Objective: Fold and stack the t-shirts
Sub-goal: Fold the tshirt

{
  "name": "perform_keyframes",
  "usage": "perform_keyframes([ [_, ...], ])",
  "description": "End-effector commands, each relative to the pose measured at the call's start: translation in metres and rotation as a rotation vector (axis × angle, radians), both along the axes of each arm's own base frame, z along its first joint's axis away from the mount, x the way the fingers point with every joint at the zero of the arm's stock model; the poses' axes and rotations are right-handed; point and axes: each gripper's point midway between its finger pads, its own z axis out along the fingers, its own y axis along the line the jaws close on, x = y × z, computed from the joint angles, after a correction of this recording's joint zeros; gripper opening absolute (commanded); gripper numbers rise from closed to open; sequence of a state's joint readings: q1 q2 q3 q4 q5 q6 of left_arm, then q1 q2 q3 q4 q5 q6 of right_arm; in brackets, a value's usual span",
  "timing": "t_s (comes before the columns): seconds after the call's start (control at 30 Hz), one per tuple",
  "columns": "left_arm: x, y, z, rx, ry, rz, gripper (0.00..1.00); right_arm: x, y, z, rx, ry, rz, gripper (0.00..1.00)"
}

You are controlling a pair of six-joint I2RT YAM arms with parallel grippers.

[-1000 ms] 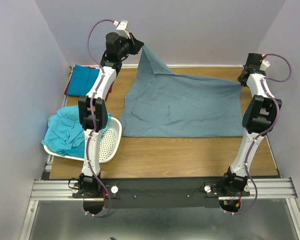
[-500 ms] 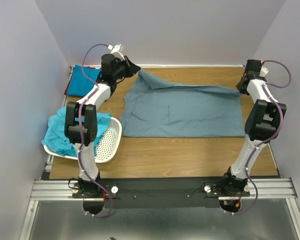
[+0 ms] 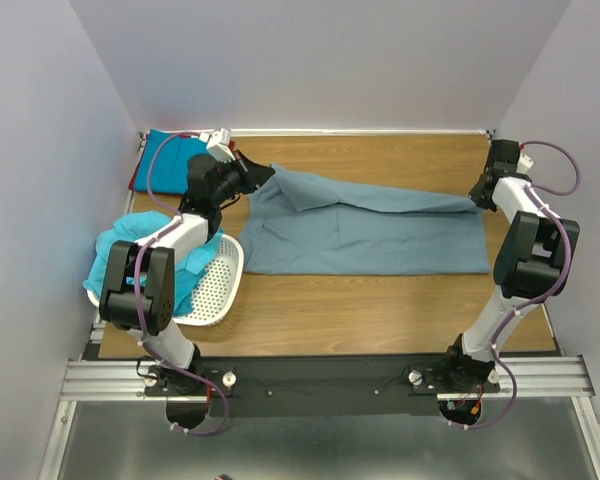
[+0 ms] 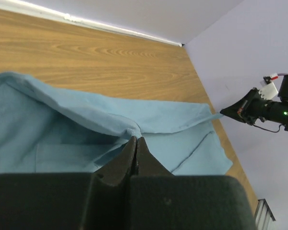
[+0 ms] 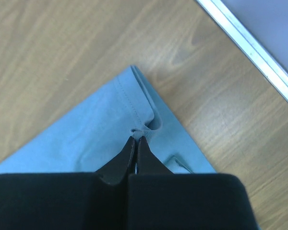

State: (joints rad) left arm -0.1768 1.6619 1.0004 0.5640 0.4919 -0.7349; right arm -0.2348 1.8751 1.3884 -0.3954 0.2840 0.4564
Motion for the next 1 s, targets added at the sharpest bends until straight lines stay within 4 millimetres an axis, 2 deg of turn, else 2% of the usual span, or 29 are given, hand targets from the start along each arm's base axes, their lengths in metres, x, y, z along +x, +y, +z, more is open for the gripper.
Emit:
perform_keyframes([
  [0.0, -0.017, 0.000, 0.029, -0.039, -0.084, -0.008, 0.00, -0.007, -0.005, 0.010, -0.035, -0.021, -0.013, 0.00],
  [0.17, -0.037, 0.006, 0.022, -0.043, -0.069, 0.018, 0.00, -0.014, -0.006, 0.012, -0.043, -0.023, -0.023, 0.00],
  [0.33, -0.048, 0.010, 0.021, -0.042, -0.074, 0.031, 0.00, -0.023, -0.007, 0.008, -0.056, -0.008, -0.038, 0.00],
  [0.53, -0.060, 0.005, 0.004, -0.037, -0.033, 0.000, 0.00, -0.036, -0.012, -0.003, -0.079, 0.029, -0.075, 0.00],
  [0.7, -0.071, 0.014, -0.005, -0.016, -0.016, 0.049, 0.00, -0.047, -0.012, -0.011, -0.078, 0.048, -0.106, 0.00],
  [0.77, -0.072, 0.019, -0.010, 0.005, -0.004, 0.072, 0.00, -0.049, -0.014, -0.008, -0.084, 0.040, -0.122, 0.02],
  [0.83, -0.071, 0.030, -0.024, 0.060, 0.024, 0.129, 0.00, -0.050, -0.014, -0.003, -0.085, 0.028, -0.124, 0.06],
  [0.9, -0.066, 0.042, -0.038, 0.112, 0.053, 0.196, 0.03, -0.051, -0.013, -0.001, -0.083, 0.024, -0.122, 0.19],
  [0.93, -0.064, 0.046, -0.043, 0.148, 0.052, 0.210, 0.08, -0.051, -0.012, 0.000, -0.083, 0.020, -0.121, 0.33],
  [0.97, -0.060, 0.051, -0.044, 0.168, 0.052, 0.239, 0.14, -0.052, -0.011, 0.005, -0.080, 0.007, -0.119, 0.64],
])
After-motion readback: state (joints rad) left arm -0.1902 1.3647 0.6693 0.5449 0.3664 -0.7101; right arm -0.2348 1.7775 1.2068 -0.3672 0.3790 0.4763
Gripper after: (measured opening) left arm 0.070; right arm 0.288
